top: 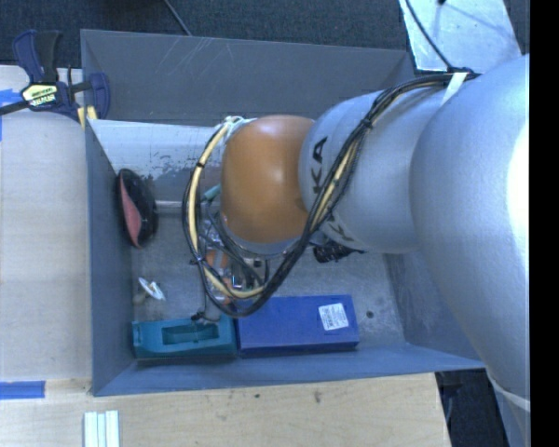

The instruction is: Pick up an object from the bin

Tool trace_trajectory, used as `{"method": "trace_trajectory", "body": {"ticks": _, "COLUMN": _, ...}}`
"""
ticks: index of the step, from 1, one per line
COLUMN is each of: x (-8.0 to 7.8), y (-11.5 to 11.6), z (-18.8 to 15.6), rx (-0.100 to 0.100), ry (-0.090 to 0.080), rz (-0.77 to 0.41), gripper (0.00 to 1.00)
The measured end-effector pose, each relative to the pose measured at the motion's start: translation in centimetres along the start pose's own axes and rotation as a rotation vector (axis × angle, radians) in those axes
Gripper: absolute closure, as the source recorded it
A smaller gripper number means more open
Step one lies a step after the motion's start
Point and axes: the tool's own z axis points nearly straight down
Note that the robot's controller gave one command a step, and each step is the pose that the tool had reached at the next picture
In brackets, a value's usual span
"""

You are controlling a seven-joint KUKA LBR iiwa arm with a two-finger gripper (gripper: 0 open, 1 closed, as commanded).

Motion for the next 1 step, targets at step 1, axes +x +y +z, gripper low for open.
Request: {"method": "trace_trajectory", "body": {"ticks": 1, "x": 0.27, "y": -0.14, "z": 0.30, "rx": -0.001, "ry": -0.001, "rz": -0.046, "gripper": 0.00}}
